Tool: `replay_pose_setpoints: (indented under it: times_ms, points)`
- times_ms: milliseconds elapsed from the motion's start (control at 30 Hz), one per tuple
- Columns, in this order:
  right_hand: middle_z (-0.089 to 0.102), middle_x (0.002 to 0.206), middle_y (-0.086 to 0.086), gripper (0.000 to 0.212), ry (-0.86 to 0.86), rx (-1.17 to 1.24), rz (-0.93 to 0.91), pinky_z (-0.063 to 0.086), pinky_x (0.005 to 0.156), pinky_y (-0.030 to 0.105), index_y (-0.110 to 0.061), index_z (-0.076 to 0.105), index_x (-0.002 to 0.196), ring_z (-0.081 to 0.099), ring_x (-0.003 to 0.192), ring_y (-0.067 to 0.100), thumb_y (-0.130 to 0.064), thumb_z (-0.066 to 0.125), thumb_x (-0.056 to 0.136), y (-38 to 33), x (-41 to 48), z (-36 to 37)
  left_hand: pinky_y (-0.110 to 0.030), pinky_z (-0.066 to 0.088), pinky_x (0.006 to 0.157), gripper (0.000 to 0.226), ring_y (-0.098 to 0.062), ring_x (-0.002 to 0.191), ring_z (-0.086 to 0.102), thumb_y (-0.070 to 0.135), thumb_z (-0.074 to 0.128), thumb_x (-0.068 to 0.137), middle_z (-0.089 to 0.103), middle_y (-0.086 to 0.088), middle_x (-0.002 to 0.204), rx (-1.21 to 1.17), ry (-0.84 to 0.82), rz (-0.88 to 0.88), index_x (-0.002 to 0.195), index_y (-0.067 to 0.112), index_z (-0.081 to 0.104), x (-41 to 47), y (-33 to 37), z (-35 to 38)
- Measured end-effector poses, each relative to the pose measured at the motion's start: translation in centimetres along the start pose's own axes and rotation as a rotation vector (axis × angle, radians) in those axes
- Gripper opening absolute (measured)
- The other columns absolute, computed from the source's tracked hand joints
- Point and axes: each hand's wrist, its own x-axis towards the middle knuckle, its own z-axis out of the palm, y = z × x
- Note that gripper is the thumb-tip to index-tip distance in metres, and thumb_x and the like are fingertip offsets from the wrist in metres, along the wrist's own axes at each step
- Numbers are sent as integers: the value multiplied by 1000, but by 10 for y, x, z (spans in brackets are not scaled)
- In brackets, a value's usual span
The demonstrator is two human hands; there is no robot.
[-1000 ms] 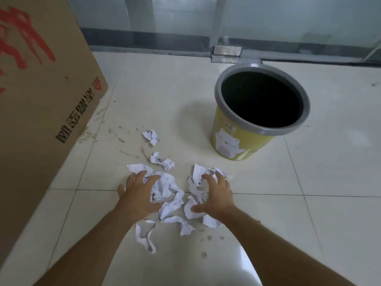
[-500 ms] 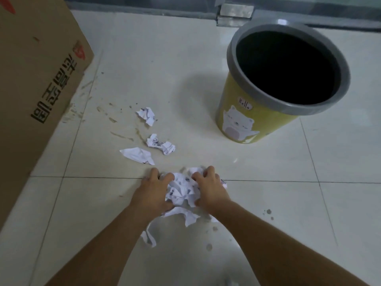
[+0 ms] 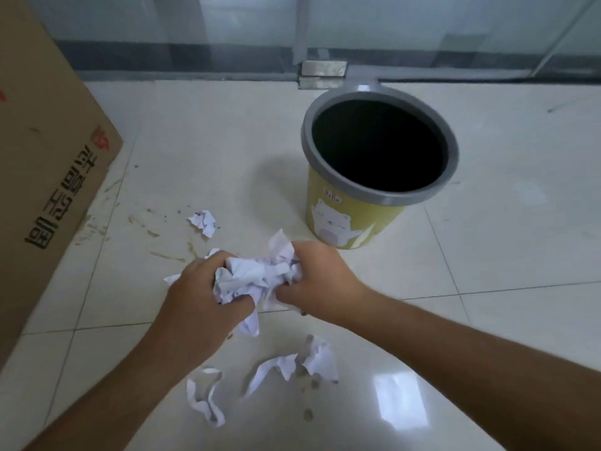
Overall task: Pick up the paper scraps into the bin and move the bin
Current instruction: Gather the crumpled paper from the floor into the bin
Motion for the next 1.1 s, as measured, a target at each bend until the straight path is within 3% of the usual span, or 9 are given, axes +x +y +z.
replay_pose_setpoints:
  times_ms: [100,233,433,600,700,767,867,967,1100]
  points:
    - [69,72,7,11,93,-26,-81,56,61,36,-7,68,83,66,67,25,-13,71,75,-29,-14,-65,-30,50,65,30,-18,75,60,15,77,79,64,3,84,-86,6,96,95,31,56,11,68,-31]
    - [71,78,4,17,282,62,-89,56,61,31,-10,69,91,67,69,18,-10,71,74,-41,-20,-151,-28,44,54,14,-3,52,55,28,66,67,64,16,59,-208,-49,212,76,37,59,48,151,-43]
    - [63,65,5,21,479,155,64,62,58,41,-2,62,93,66,51,25,-2,69,73,-2,18,-218,-34,48,64,42,-19,63,60,27,67,60,71,4,79,-330,-86,212,102,24,68,130,213,7]
    - [61,76,5,26,411,108,214,62,70,43,-12,54,85,67,68,27,-3,74,70,39,48,-214,-39,57,78,45,-26,93,68,32,72,64,70,-2,108,-227,-75,58,107,27,60,165,204,53]
    - [58,122,9,80,318,24,277,55,92,47,-19,55,128,60,109,30,-17,90,56,50,53,-202,-47,60,88,71,-27,104,68,34,78,58,67,-2,120,-256,-240,-24,125,33,57,170,202,55]
    - [55,126,9,93,309,5,260,51,98,48,-20,48,139,55,118,32,-19,91,57,52,52,-196,-49,55,98,87,-24,116,62,34,78,57,62,2,131,-209,-289,29,139,36,51,166,205,46]
    - [53,131,9,91,422,13,204,50,100,48,-26,48,140,51,124,30,-19,87,58,44,44,-185,-33,46,100,82,-16,125,52,29,84,69,53,3,143,-250,-279,95,143,35,49,158,203,20]
    - [50,132,3,75,531,24,35,47,105,41,-28,52,134,50,122,23,-23,85,66,19,18,-155,-35,40,101,68,-17,133,43,28,79,82,48,1,149,-279,-168,74,142,35,49,149,168,-15]
    - [48,126,-4,64,356,109,-132,42,101,23,-29,57,126,48,115,12,-26,85,68,5,-26,-77,-34,37,99,75,-15,137,39,27,82,79,43,-2,153,-58,-132,-82,144,36,46,123,54,-49]
